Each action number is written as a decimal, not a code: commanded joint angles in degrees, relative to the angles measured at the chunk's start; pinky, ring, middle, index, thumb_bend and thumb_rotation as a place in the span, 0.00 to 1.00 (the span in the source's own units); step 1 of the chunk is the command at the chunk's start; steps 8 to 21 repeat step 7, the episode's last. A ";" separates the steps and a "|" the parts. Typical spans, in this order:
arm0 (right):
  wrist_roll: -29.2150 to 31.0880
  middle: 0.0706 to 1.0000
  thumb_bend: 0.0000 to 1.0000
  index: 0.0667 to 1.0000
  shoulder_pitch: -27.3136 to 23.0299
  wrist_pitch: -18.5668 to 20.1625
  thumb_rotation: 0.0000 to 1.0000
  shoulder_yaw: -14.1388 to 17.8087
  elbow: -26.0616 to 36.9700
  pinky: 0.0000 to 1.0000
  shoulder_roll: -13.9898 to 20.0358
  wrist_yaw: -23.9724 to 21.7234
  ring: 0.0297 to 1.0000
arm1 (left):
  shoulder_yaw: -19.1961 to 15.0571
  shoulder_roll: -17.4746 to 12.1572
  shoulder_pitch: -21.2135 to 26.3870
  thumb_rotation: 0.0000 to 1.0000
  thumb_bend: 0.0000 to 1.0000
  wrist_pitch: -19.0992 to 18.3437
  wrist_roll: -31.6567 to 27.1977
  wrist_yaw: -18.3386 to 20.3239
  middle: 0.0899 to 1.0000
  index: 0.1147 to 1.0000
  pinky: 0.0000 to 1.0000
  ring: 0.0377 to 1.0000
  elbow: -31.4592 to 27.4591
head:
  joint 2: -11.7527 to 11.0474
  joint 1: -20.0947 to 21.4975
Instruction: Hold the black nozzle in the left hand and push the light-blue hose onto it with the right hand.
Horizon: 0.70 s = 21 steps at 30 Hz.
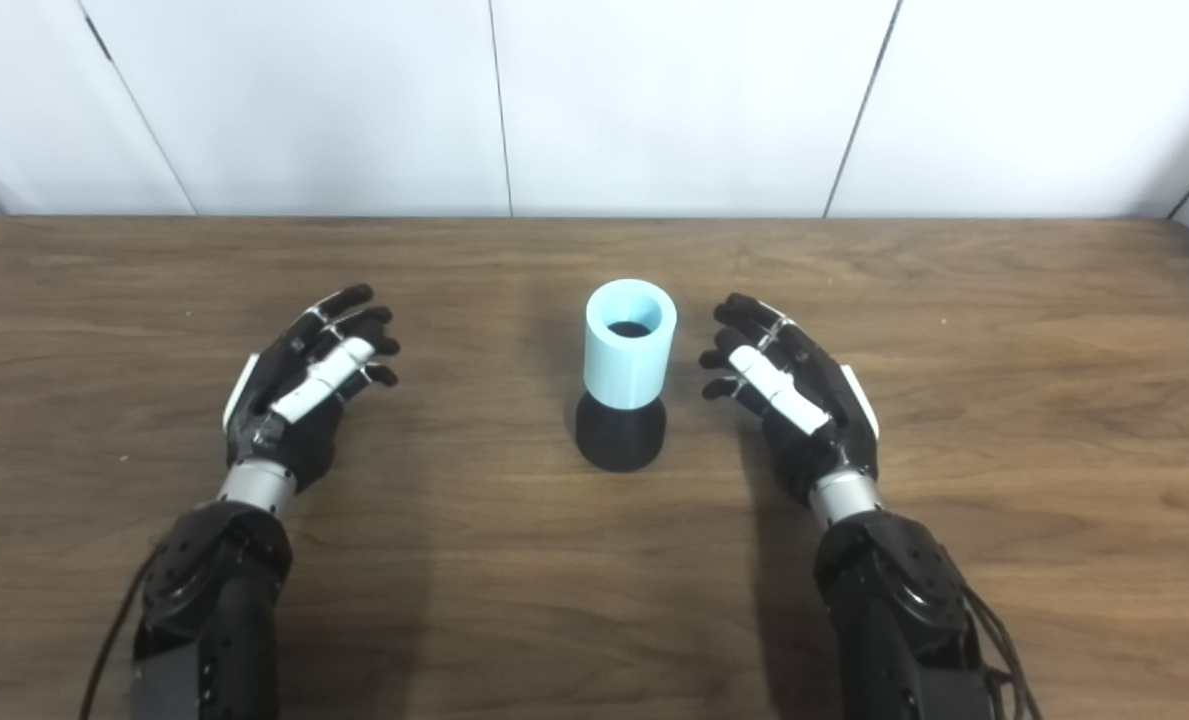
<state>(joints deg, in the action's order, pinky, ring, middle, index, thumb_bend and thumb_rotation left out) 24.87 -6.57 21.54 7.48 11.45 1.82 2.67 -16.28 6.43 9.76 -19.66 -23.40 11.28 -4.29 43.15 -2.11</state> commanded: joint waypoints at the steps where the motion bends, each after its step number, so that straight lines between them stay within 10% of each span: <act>1: 0.04 0.70 0.71 0.64 -1.54 -3.53 0.20 0.56 1.03 0.36 -0.29 -1.46 0.49 | 0.86 -1.01 0.30 0.11 0.72 2.73 -2.47 2.29 0.62 0.64 0.44 0.57 -0.23 | -0.18 0.09; 21: -0.35 0.70 0.71 0.66 -1.39 -4.14 0.22 0.73 0.48 0.35 -0.51 -1.99 0.49 | 2.56 -2.40 -0.39 0.14 0.73 6.01 -4.20 4.03 0.69 0.67 0.51 0.63 2.70 | -0.52 0.03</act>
